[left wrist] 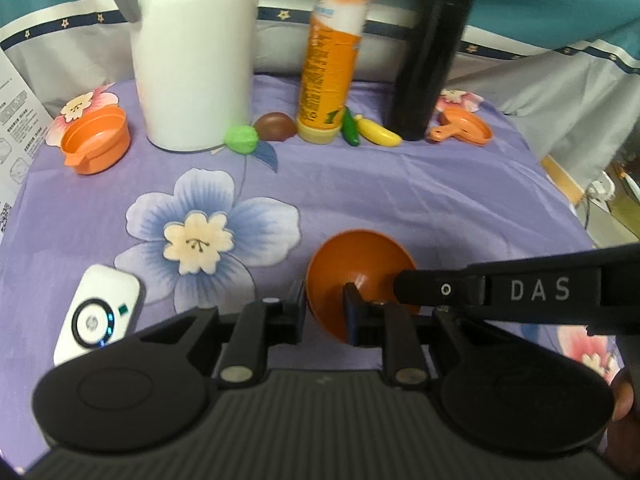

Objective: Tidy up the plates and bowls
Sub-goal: 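Carry the orange bowl with both grippers and lower it into the clear bowl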

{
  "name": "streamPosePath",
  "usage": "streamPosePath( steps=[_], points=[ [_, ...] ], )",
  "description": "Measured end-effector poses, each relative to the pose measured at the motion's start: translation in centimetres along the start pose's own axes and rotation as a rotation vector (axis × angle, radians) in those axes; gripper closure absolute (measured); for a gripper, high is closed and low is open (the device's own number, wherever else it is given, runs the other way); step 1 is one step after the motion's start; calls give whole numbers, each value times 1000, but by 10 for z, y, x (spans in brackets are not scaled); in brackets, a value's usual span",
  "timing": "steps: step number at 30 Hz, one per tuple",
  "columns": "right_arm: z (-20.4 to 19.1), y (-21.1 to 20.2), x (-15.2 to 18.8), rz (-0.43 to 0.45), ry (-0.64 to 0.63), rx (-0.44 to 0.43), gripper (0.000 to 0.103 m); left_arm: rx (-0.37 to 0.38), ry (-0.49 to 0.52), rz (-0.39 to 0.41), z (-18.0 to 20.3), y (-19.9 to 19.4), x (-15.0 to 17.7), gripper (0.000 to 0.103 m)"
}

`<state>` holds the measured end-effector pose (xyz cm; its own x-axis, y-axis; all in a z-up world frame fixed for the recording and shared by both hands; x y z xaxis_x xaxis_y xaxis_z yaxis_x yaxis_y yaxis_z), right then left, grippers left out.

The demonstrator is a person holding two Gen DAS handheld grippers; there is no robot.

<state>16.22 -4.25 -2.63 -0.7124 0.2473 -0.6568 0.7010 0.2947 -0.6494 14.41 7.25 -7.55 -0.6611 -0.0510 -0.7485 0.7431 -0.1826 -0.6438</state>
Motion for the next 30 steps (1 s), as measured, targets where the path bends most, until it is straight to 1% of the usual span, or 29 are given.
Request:
streamPosePath(
  steps=[11, 17, 23, 30],
  points=[
    [8, -78, 22, 43, 28, 10, 96, 61, 37, 21, 43, -55, 17, 84],
    [21, -114, 37, 63, 39, 14, 96, 90, 65, 17, 65, -73, 31, 83],
    [36, -137, 52, 61, 63, 25, 96, 110, 90, -2, 81, -83, 45, 83],
    [48, -150, 64, 56, 75, 36, 96, 120, 111, -27, 93, -87, 59, 82]
  ],
)
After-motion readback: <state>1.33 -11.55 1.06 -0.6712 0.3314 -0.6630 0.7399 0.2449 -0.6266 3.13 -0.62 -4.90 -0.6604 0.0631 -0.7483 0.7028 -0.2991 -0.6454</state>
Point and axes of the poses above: each gripper's, at about its wrist camera, not at the fingertips, and y roughly the way its jaws point, z to its right, x to its underside, the point moved 5 cm from there along y, roughly the way its jaws point, and after that the axes turned 13 degrees about z, right-handed, at the moved point
